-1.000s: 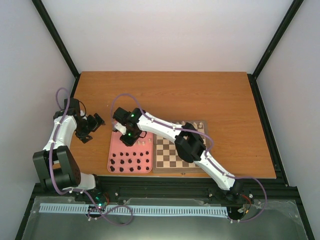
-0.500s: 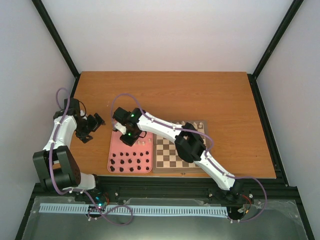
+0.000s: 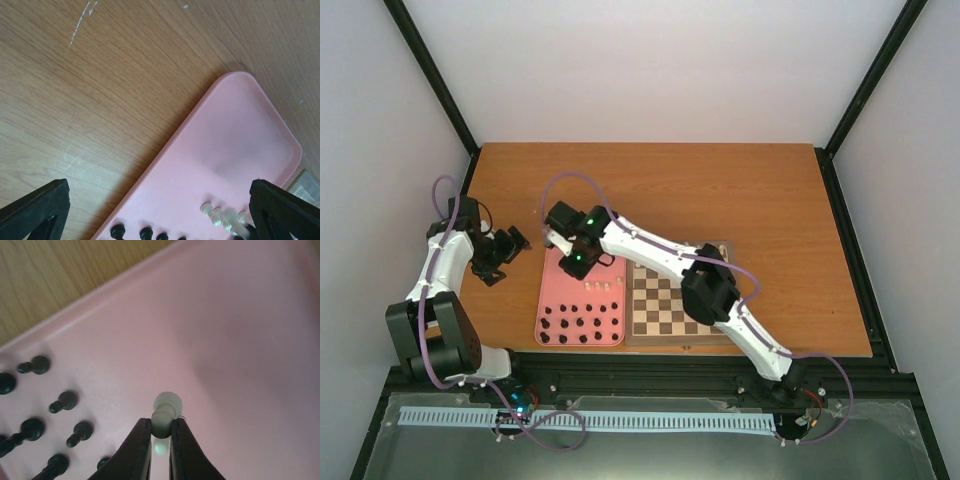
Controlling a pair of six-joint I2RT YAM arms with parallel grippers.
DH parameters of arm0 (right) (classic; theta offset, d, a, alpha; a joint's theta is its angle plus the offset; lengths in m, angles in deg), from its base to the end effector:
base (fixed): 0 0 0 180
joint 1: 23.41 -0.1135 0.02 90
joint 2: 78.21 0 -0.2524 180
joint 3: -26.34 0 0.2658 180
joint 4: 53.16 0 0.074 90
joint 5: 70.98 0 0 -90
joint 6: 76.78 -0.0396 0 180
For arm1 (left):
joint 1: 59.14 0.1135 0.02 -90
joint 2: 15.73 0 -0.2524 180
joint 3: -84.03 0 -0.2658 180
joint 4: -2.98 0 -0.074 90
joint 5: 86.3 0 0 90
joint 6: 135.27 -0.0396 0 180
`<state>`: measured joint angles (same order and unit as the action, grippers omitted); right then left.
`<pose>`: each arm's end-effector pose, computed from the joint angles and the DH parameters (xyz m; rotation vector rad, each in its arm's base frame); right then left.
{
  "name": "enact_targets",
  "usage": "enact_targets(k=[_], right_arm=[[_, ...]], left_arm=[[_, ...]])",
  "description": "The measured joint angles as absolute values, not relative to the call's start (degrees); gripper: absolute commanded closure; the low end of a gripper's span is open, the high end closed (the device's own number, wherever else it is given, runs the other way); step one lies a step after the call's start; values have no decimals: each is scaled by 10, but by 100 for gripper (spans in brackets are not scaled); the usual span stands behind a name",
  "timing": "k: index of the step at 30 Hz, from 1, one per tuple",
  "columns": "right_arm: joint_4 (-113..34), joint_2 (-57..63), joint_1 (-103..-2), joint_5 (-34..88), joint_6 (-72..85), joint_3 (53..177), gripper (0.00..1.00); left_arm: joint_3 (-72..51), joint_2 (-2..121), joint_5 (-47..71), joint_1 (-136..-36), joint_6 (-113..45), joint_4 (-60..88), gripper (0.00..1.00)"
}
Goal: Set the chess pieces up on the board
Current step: Pick up the chess piece from the storage box, then place the chess piece on the chessboard.
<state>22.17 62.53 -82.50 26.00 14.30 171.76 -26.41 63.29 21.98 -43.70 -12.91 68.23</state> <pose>0.2619 0.4468 0.1880 -1.4692 2.4763 0.3916 0.2573 0.0582 0.2099 -1.1104 2.6594 -0.5154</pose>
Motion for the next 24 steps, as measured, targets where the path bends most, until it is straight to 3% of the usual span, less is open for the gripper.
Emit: enact_targets(k=[9,24], right_arm=[[222,492,-777,227,135,1680,97],[230,250,-637,192,106,1324,97]], left_arm=[[-264,633,220,-437,-129,682,0],[-264,651,222,-437,-129,678,0]])
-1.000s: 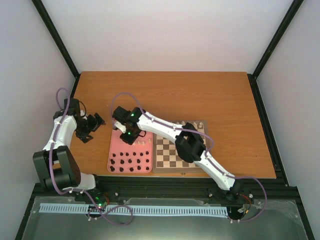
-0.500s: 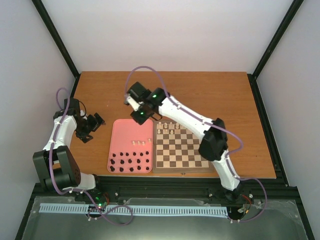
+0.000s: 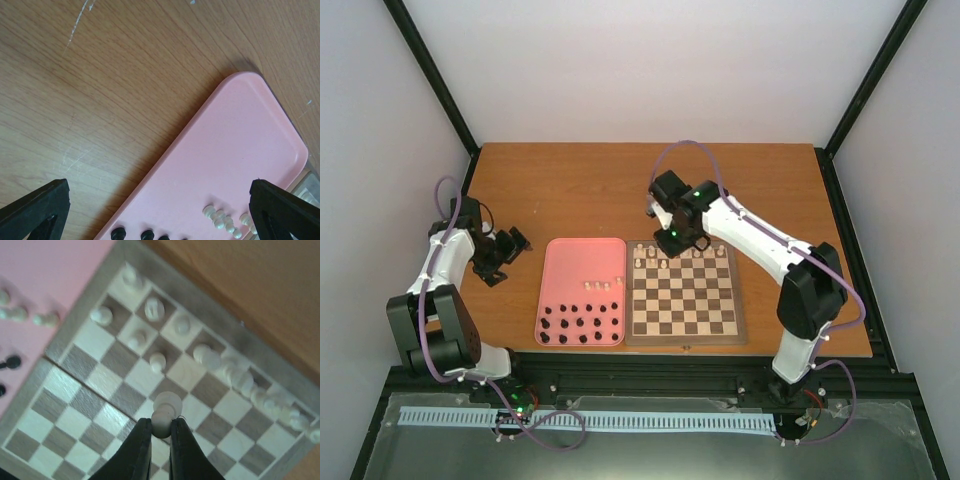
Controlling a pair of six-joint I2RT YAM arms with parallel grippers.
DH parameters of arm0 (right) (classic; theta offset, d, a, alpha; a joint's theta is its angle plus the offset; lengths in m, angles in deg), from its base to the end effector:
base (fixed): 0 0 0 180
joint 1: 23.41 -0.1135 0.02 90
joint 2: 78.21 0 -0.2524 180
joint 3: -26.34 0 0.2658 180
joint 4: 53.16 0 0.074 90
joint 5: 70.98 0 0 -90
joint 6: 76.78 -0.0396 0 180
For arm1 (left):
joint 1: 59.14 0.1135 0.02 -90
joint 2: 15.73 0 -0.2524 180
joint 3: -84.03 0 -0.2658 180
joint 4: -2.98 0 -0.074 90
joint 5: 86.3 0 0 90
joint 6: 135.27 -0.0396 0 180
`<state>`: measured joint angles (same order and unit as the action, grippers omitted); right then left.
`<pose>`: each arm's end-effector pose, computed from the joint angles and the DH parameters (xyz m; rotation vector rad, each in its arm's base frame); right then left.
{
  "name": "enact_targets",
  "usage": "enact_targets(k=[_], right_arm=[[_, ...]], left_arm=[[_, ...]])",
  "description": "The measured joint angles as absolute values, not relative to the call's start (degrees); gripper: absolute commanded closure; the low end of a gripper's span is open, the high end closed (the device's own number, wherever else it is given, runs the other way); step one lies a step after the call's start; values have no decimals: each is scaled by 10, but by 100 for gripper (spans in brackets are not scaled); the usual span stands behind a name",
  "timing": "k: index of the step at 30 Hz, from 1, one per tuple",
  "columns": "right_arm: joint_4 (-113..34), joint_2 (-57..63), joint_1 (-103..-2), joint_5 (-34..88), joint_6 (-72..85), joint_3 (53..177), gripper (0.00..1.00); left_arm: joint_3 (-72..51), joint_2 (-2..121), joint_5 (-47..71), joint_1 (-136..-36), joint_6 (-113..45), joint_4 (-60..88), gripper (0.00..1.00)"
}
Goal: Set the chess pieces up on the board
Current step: Place the chess piece on the chessboard.
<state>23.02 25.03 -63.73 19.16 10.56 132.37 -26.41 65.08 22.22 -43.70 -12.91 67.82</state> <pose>0.2864 0.2432 0.2633 -0.9264 2.7149 0.1567 0.2609 0.0590 0.2025 -1.1241 2.6793 -0.5206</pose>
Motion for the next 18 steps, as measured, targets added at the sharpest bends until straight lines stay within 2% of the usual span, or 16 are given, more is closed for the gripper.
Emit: enact_targets(k=[7,18], right_arm=[[209,231,-612,201,101,1220,97],[181,267,-610,199,98,1216,97]], left_arm=[[-262,657,224,-437,-129,678,0],[-260,657,223,-437,-129,676,0]])
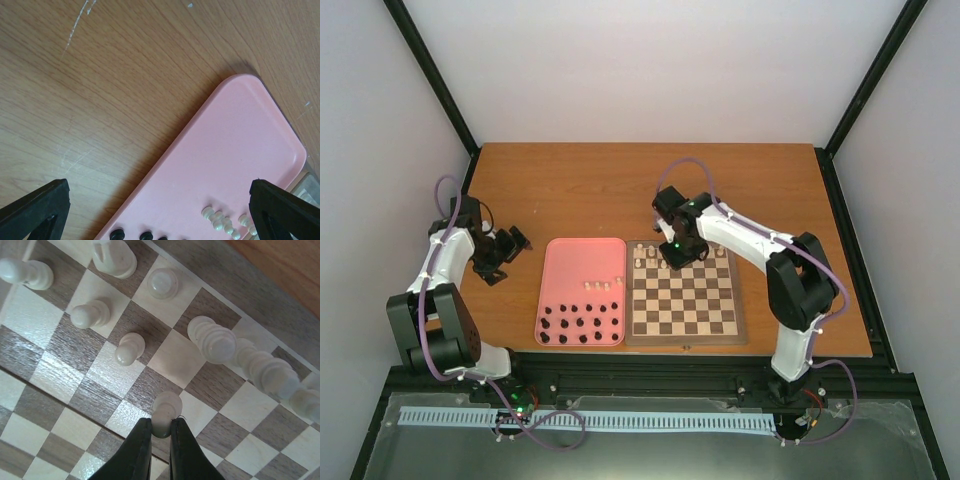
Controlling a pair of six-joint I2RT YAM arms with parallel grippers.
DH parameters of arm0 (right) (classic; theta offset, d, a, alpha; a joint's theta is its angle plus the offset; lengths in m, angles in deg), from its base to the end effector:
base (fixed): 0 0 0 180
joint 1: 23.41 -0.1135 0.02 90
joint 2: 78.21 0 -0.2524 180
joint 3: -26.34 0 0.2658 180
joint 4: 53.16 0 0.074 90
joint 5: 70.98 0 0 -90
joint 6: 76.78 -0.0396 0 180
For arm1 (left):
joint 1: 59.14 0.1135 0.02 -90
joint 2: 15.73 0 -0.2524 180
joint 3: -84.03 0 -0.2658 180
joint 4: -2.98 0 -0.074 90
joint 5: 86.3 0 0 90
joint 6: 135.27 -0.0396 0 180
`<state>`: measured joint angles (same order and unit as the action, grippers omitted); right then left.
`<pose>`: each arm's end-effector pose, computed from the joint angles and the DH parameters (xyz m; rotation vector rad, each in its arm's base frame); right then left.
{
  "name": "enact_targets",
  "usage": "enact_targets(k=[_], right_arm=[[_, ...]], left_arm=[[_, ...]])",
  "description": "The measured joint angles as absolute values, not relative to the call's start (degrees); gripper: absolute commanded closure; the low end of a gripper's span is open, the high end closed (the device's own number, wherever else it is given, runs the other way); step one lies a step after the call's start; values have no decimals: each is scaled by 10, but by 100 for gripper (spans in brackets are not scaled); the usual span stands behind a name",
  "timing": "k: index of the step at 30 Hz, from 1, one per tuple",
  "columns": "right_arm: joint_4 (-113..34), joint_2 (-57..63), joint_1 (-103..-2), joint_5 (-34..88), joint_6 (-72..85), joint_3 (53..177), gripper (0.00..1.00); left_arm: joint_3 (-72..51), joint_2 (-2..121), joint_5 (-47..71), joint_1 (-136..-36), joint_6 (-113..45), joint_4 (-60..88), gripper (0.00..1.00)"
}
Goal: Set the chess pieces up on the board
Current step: Place the chess piece on the chessboard.
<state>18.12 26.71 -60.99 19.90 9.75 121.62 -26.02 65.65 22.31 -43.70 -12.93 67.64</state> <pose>0.2889 0.2231 0.2007 -0.8807 2.8644 0.1050 0.2631 0.0596 0.2021 -1.1233 2.6795 -0.5228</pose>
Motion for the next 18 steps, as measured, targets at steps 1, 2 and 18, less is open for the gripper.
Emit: enact_targets(k=[1,2,18], right_arm=[[181,274,-610,199,98,1216,97],[181,277,-610,198,98,1216,97],[176,309,-610,196,98,1241,97]], left_arm=[[-260,657,223,-437,-129,677,0],[-259,657,223,-437,-129,676,0],[-252,658,223,-437,-130,676,0]])
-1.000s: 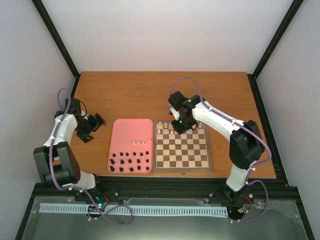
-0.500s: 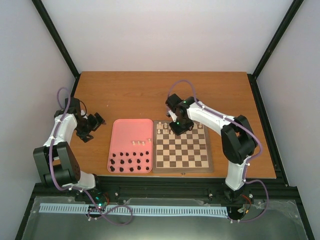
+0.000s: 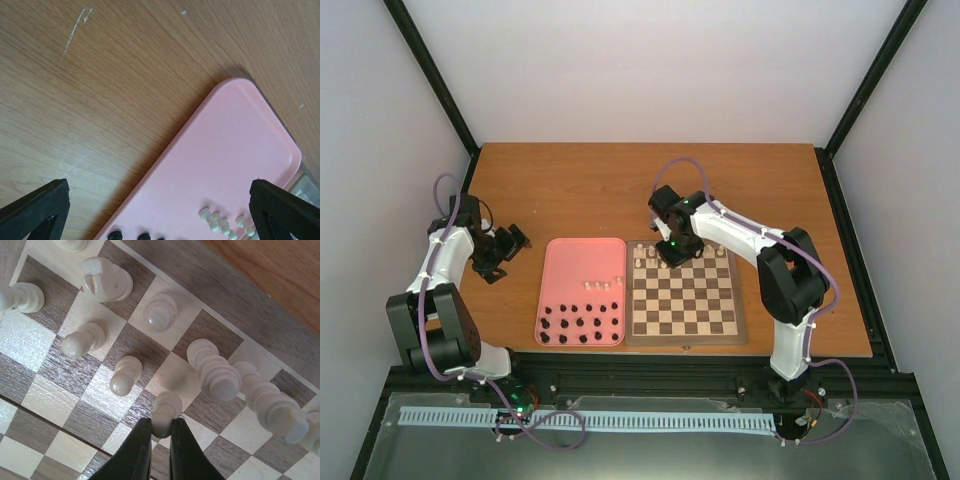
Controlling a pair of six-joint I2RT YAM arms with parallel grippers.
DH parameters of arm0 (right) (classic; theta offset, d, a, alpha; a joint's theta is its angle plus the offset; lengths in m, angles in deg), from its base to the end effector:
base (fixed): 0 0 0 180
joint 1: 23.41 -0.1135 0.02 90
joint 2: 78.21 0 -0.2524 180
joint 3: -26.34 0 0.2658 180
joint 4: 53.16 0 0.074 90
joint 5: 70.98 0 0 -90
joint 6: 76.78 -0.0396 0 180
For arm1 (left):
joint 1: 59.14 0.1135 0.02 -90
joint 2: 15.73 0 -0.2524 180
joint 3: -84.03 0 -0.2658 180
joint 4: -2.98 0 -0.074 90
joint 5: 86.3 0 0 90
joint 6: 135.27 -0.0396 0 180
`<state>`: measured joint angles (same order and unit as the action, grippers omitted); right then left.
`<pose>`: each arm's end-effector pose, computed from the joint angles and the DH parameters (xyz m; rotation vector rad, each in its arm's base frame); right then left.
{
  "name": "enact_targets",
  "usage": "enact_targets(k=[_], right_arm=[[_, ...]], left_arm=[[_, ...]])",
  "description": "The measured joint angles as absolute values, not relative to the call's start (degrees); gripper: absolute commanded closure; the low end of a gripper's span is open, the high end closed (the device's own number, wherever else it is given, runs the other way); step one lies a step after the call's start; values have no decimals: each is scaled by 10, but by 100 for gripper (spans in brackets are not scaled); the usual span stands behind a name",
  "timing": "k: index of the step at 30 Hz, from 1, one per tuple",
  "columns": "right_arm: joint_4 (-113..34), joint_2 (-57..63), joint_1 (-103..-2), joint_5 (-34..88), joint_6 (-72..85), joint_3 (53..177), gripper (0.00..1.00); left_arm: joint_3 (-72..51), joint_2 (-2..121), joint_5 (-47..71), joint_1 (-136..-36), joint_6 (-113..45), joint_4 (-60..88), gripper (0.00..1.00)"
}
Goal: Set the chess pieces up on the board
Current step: Place the chess piece on the chessboard.
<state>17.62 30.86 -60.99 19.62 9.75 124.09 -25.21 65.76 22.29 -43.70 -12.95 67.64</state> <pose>0.2999 0.2313 0.1874 -0.8853 2.8820 0.0878 0.2655 0.0602 0.2057 -1.1155 2.6695 -0.5227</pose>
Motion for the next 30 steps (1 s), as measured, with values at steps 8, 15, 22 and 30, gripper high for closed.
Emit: enact_targets(k=[8,15,22,30], right_arm=[[168,322,-608,194,97,1241,97],[165,328,-602,188,97,1241,96],[157,328,-598,184,97,1241,93],[156,329,-597,187,97,1241,90]], left_arm=[[-251,658,223,-437,-130,677,0],[-249,659,223,-437,-130,677,0],[-244,660,223,-437,-130,676,0],[-244,663,223,-437,-130,677,0]])
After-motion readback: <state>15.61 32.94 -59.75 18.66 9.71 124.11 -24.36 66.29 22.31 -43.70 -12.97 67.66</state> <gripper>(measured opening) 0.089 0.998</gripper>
